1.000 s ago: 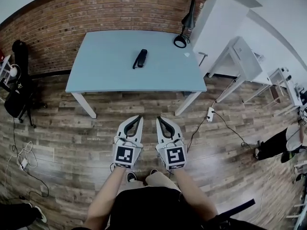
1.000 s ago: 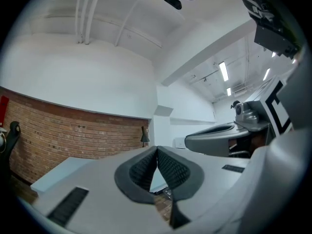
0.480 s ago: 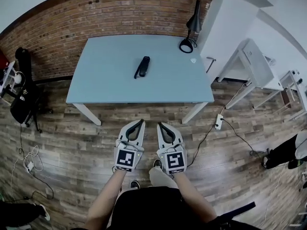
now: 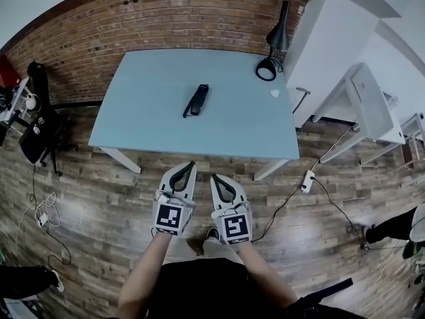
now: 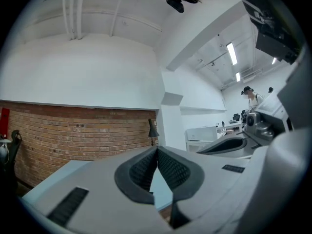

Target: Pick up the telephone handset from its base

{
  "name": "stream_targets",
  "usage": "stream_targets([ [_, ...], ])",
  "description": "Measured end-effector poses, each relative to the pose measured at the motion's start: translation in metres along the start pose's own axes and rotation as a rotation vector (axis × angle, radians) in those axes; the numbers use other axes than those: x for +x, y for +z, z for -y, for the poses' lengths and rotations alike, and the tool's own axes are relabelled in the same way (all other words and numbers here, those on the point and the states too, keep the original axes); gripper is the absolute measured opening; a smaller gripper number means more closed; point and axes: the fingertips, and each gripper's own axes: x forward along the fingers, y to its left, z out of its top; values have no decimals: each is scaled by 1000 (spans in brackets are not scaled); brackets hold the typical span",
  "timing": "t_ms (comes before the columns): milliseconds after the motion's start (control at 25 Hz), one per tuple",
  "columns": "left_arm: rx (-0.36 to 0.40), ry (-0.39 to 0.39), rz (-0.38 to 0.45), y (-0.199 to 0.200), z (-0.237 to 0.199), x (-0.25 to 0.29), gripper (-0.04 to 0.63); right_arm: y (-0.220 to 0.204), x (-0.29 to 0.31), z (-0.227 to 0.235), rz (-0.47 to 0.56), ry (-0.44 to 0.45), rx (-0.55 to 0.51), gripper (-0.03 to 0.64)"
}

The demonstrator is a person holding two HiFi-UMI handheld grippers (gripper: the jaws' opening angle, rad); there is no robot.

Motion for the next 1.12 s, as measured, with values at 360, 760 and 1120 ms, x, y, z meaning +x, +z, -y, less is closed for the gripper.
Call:
stream_targets([
  [360, -46, -26, -29, -28, -19, 46, 29, -14, 46, 37, -24, -32, 3, 3],
  [760, -110, -99, 28, -24, -66, 132, 29, -8, 117, 81, -75, -116, -34, 3],
  [1120, -150, -153, -48, -51, -105, 154, 29, -13, 176, 86, -120, -122, -33, 3],
])
